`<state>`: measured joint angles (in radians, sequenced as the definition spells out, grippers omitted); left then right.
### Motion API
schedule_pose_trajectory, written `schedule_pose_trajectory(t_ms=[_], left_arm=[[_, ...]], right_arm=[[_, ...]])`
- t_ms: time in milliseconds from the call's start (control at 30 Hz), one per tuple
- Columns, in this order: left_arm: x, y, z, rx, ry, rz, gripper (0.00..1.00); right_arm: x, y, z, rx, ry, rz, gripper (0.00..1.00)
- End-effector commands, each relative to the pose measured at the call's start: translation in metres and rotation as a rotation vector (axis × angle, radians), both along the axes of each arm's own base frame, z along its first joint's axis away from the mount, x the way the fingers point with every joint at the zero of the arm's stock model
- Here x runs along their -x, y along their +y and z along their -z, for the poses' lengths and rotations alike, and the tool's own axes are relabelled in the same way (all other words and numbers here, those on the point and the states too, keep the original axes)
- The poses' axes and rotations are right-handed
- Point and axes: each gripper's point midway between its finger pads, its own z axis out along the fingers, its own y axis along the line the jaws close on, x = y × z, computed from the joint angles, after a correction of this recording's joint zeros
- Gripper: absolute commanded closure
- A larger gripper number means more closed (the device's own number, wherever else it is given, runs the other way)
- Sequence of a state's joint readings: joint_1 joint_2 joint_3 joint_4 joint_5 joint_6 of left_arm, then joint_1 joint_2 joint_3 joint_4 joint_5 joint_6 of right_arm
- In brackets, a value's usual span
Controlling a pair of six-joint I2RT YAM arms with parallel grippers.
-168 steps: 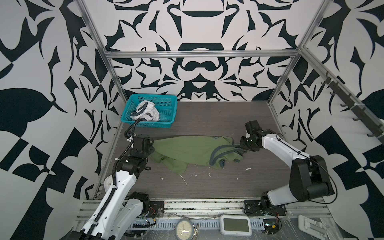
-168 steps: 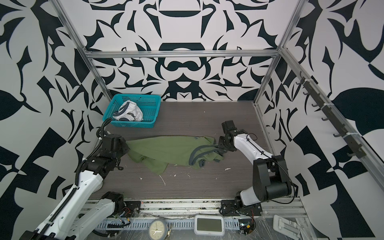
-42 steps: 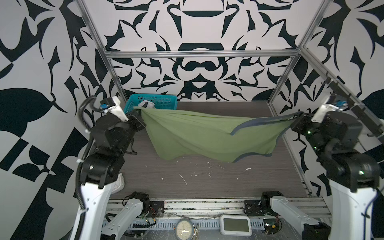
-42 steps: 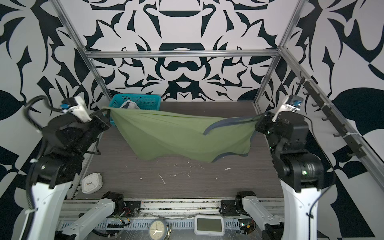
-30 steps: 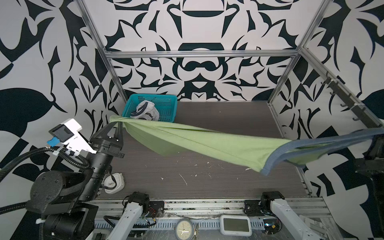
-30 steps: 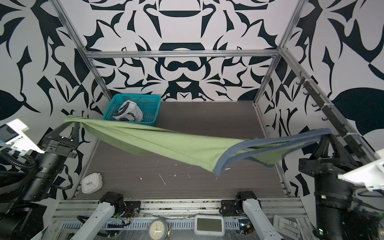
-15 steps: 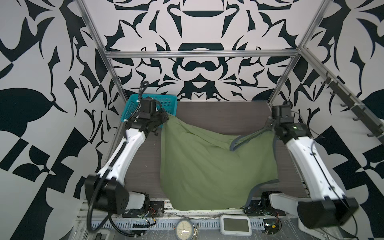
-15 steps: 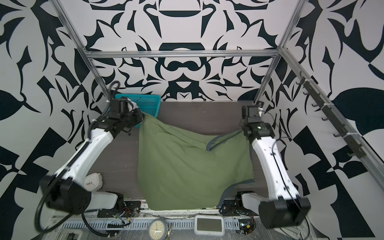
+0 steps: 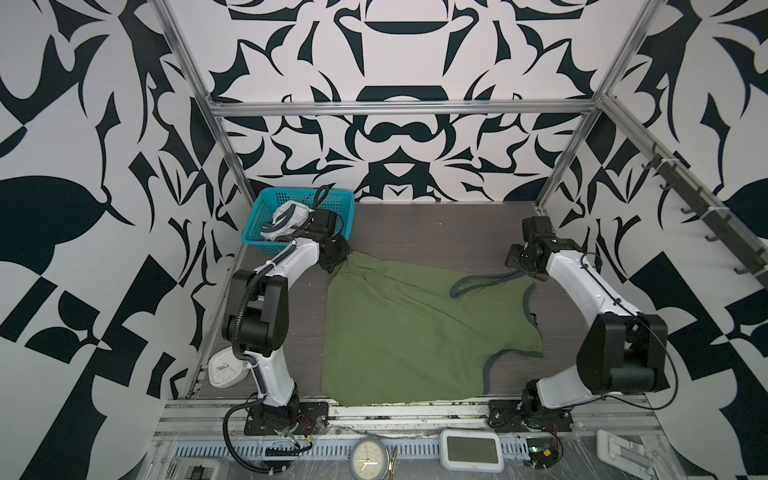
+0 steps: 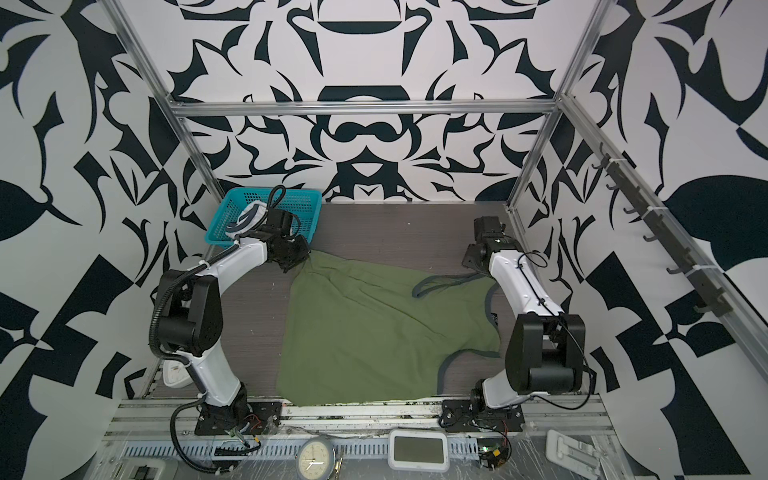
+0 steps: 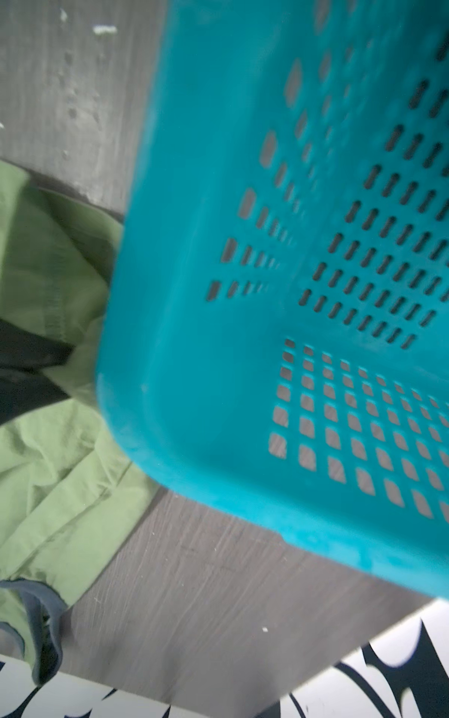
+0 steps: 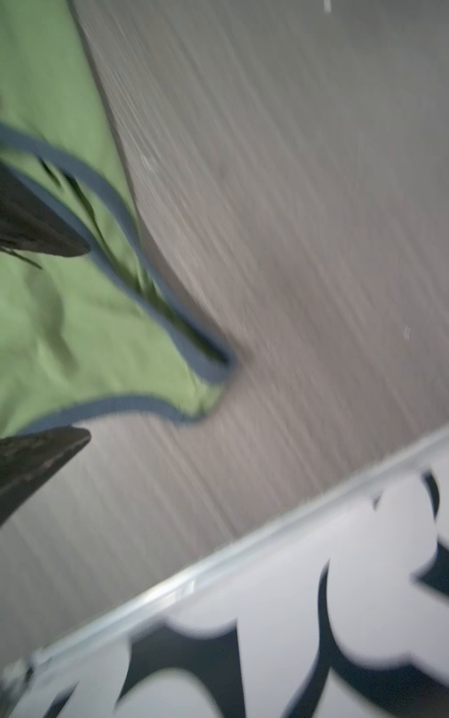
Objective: Fold and stack tank tops
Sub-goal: Smooth out the tank top at the center of the table.
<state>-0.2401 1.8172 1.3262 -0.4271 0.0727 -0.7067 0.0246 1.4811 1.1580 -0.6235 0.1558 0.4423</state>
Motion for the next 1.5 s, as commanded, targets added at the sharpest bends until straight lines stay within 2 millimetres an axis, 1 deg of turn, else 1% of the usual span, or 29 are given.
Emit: schedule_pose_trajectory(t_ms=[0,67,100,133,200,267,433,533,667,800,867,900,967,1033,1100,1167,1233,1333,1367,1467], left_arm=[[-0.010,-0.001,-0.010,0.013,-0.042,0.000,1.00],[-0.010,-0.001,-0.009,0.010,-0.043,0.002,1.00],[-0.009,-0.001,-0.008,0.008,-0.042,0.002,1.00],[-0.009,0.000,-0.009,0.005,-0.045,0.002,1.00],[-0.009,0.000,-0.009,0.004,-0.049,0.001,1.00],[-0.009,0.000,-0.010,0.009,-0.056,0.000,1.00],[-0.010,-0.002,-0.011,0.022,-0.061,-0.001,1.00],[-0.011,-0.003,-0.013,0.025,-0.066,0.001,1.00],[-0.009,-0.004,-0.013,0.026,-0.065,0.005,1.00],[-0.008,-0.005,-0.013,0.028,-0.062,0.010,1.00],[-0.008,-0.005,-0.014,0.029,-0.066,0.011,1.00],[-0.008,-0.005,-0.015,0.029,-0.068,0.014,1.00],[-0.007,-0.005,-0.015,0.027,-0.067,0.014,1.00],[-0.007,-0.005,-0.016,0.026,-0.071,0.015,1.00],[-0.007,-0.005,-0.016,0.023,-0.073,0.016,1.00],[-0.007,-0.004,-0.016,0.018,-0.074,0.012,1.00],[-0.007,-0.003,-0.018,0.014,-0.082,0.008,1.00],[-0.008,-0.001,-0.021,-0.004,-0.096,-0.002,1.00],[-0.010,0.001,-0.021,-0.014,-0.102,-0.008,1.00],[-0.012,0.001,-0.020,-0.032,-0.109,-0.018,1.00]], right_arm=[[0.009,0.080,0.012,-0.170,0.008,-0.211,0.32],[0.020,0.118,0.029,-0.237,0.046,-0.285,0.34],[0.024,0.131,0.035,-0.273,0.054,-0.301,0.35],[0.029,0.141,0.043,-0.305,0.069,-0.295,0.36],[0.032,0.158,0.050,-0.354,0.067,-0.299,0.38],[0.036,0.168,0.059,-0.369,0.083,-0.295,0.40],[0.038,0.171,0.082,-0.362,0.107,-0.267,0.42],[0.032,0.177,0.091,-0.376,0.118,-0.279,0.48],[0.023,0.179,0.097,-0.365,0.126,-0.280,0.54],[0.016,0.180,0.102,-0.341,0.130,-0.292,0.66],[0.012,0.179,0.099,-0.325,0.127,-0.303,0.78],[0.011,0.178,0.095,-0.314,0.119,-0.305,0.82],[0.008,0.174,0.088,-0.286,0.100,-0.304,0.87],[0.004,0.171,0.080,-0.261,0.079,-0.306,0.94],[0.001,0.171,0.076,-0.256,0.069,-0.313,1.00],[-0.002,0.168,0.073,-0.226,0.069,-0.317,1.00],[-0.009,0.164,0.065,-0.183,0.053,-0.332,1.00],[-0.026,0.150,0.053,-0.085,0.021,-0.349,1.00],[-0.033,0.144,0.052,-0.074,0.023,-0.344,1.00],[-0.052,0.136,0.054,-0.086,0.032,-0.341,1.00]])
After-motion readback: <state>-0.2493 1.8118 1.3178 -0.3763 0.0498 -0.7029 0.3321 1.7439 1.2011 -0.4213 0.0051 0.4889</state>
